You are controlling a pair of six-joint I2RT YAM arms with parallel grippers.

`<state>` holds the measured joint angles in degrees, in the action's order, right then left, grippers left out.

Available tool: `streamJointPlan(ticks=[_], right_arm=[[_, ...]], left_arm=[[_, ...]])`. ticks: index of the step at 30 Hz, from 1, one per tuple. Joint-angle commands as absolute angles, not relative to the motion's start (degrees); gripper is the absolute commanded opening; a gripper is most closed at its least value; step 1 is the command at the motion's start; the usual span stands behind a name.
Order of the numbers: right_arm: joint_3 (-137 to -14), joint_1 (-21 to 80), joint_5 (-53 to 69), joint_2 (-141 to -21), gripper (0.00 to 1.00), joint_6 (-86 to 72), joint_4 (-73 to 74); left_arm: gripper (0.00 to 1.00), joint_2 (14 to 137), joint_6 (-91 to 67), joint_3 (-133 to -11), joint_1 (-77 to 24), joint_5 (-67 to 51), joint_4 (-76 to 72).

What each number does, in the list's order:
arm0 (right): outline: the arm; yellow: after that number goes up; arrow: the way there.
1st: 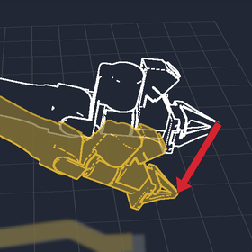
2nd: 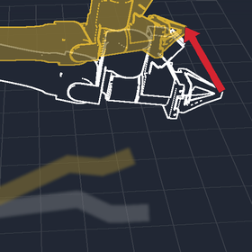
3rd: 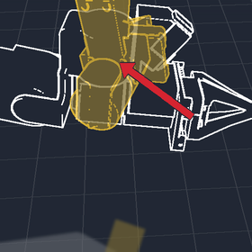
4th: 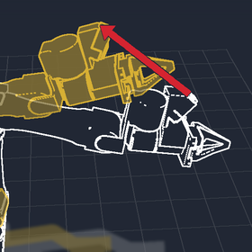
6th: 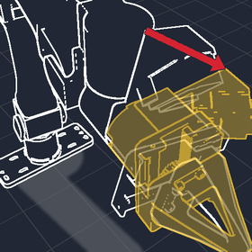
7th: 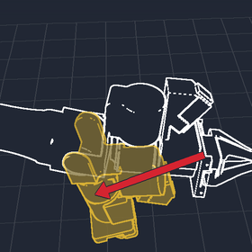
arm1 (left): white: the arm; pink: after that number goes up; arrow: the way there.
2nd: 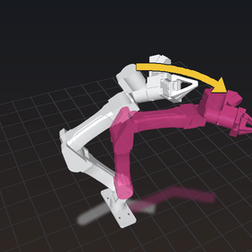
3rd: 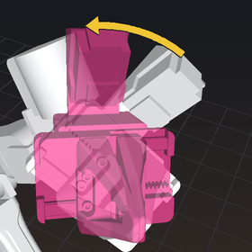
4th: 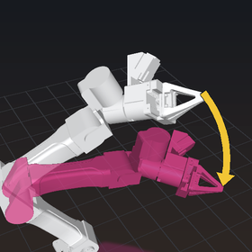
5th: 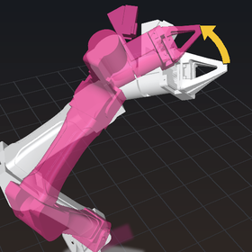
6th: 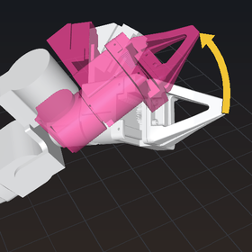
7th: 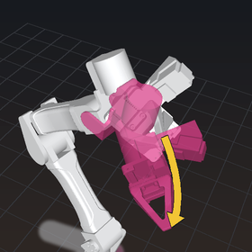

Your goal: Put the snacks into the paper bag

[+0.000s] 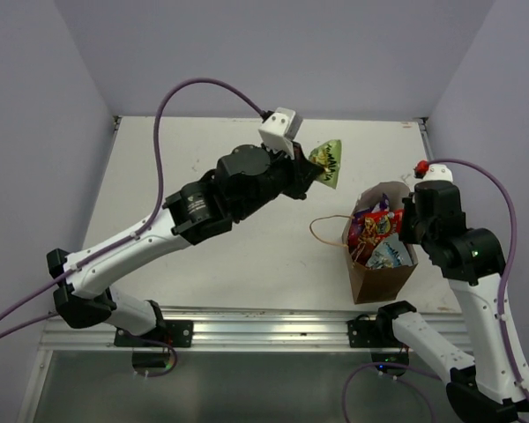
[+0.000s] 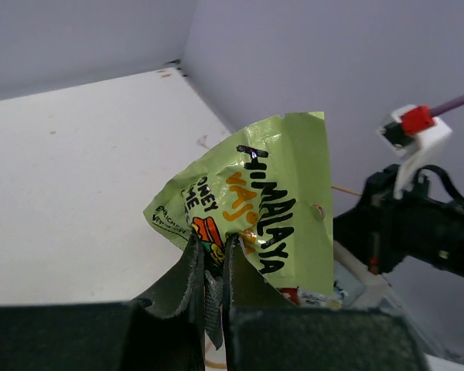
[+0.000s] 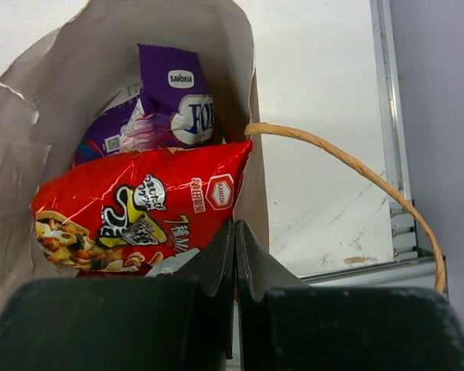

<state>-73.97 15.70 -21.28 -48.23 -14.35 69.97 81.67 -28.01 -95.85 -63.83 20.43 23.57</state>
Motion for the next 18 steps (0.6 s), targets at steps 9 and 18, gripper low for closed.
streamJointPlan(ticks=[9, 18], right_arm=[[-76.64, 15.82, -20.39, -47.37, 0.0, -15.12, 69.79], [-76.11, 15.82, -20.48, -47.29, 0.0, -15.12, 69.43]], left_arm=[[0.0, 100.01, -29.53, -103.96, -68.99, -3.25, 11.85], [0.0, 114.42, -26.11, -119.77, -72.95, -2.83, 27.65]])
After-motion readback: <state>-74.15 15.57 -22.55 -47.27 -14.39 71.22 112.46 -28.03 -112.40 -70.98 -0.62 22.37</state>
